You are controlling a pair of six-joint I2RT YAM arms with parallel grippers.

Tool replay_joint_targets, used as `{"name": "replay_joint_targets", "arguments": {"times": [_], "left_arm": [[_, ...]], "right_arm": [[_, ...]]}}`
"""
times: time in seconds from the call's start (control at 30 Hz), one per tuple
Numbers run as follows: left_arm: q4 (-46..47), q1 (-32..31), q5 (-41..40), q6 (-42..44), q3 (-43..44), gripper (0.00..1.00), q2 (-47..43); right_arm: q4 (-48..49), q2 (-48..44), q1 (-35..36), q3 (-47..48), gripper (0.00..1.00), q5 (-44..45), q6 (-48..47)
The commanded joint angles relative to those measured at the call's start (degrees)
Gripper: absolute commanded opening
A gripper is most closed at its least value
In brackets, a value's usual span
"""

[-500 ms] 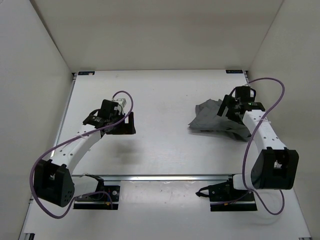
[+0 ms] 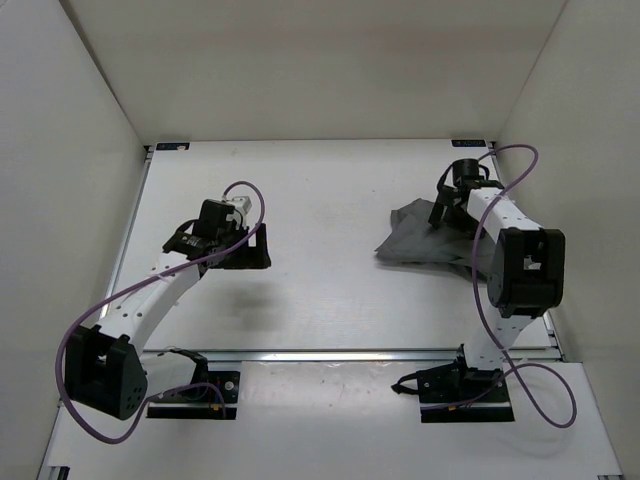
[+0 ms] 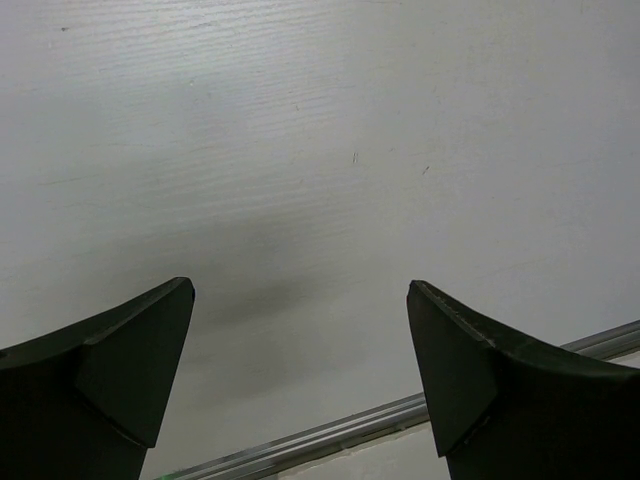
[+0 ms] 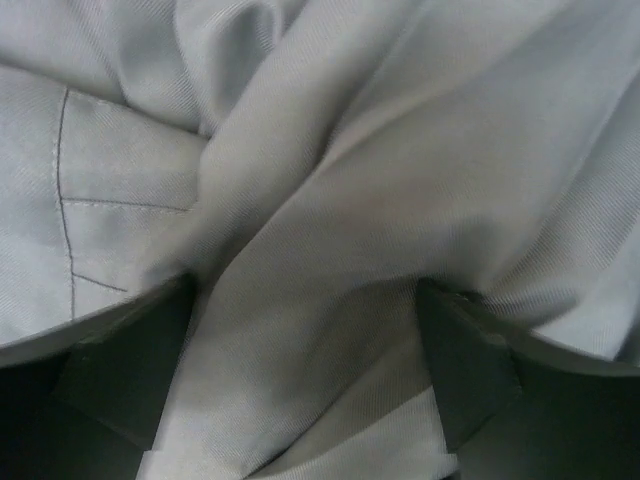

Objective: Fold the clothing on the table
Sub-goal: Grab the skirt from the pile, then move the skirt to the center of the board

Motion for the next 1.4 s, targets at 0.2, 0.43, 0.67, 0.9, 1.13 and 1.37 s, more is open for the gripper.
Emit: {"name": "replay_joint_targets", "arguments": {"times": [0.2, 0.43, 0.67, 0.9, 1.13, 1.37], "left_arm": [[0.20, 0.50, 1.45, 0.89, -0.68, 0.99, -1.93], [1.53, 1.99, 4.26, 1.33, -0.51, 0.99, -2.02], [-0.67, 2.70, 3.39, 0.63, -0.51, 0.99, -5.09], [-2.96, 3.41, 1.80, 0.54, -0.07, 0.99, -7.55], [-3.14, 3.93, 3.46, 0.54, -1.12, 0.99, -9.31], [2.92, -0.11, 11.29, -1.04, -5.52, 0.99, -8.96]], "right_arm": [[0.01, 3.44, 3.90, 5.50, 0.00, -0.56, 1.79], [-8.86, 10.89, 11.46, 38.78, 0.00, -14.93, -3.49], [-11.37, 16.93, 26.92, 80.24, 0.00, -11.10, -10.07], [8.78, -9.54, 21.60, 31.04, 0.00, -19.89, -3.58], [12.37, -19.30, 15.35, -2.15, 0.00, -22.79, -1.73], [17.58, -24.32, 8.23, -24.35, 0.01, -23.24, 3.55]]}}
